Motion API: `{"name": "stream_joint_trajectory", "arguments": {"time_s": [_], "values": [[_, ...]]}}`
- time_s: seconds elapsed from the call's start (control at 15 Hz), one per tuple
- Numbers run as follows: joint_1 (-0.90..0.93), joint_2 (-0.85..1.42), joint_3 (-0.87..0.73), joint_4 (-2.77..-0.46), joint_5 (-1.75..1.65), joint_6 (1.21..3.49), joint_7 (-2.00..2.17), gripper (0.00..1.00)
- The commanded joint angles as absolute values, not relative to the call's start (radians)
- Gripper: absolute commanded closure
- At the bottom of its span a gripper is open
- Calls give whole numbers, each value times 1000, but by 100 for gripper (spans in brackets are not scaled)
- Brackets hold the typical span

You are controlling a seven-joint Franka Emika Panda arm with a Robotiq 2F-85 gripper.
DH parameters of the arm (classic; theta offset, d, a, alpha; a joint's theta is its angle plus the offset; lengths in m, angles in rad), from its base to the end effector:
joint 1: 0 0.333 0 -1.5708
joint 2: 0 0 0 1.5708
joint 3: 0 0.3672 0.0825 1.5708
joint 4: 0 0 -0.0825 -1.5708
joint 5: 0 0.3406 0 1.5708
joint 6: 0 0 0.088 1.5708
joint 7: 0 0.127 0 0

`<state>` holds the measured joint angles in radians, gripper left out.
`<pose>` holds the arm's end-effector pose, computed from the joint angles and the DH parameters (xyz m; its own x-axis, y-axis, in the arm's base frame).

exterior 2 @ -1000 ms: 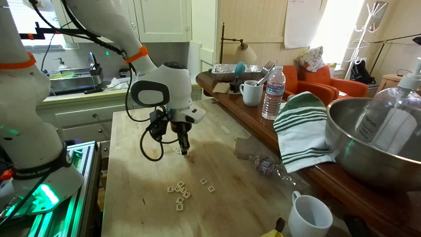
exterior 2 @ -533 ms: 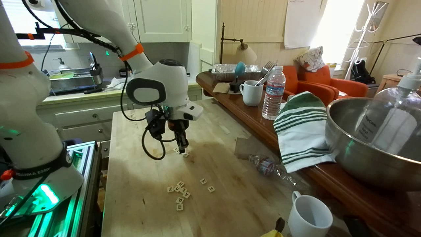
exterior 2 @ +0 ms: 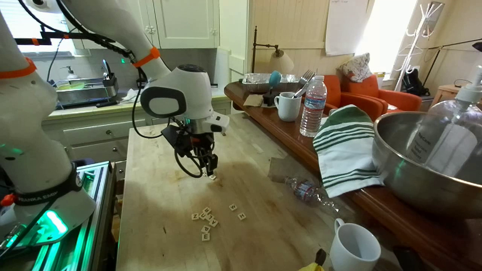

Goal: Create the word 'Toys'.

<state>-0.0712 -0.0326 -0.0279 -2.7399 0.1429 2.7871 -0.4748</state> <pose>0.3837 -0.0436 0.3087 0.9663 0.2392 0.0950 0.2421 -0.9701 -0.0196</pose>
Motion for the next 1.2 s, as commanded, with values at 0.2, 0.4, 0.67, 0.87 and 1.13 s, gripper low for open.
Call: {"name": "stream_joint_trajectory", "arguments": {"time_s": [0.2, 0.4, 0.67, 0.87, 1.13], "values": [[-42, -57, -45, -2752, 143, 2769, -607, 0], [-44, -53, -45, -2749, 125, 2769, -623, 0], [-48, -58, -45, -2749, 107, 2760, -631, 0], [-50, -62, -47, -2749, 89, 2755, -627, 0], [-52, -69, -50, -2749, 54, 2749, -620, 0]]}}
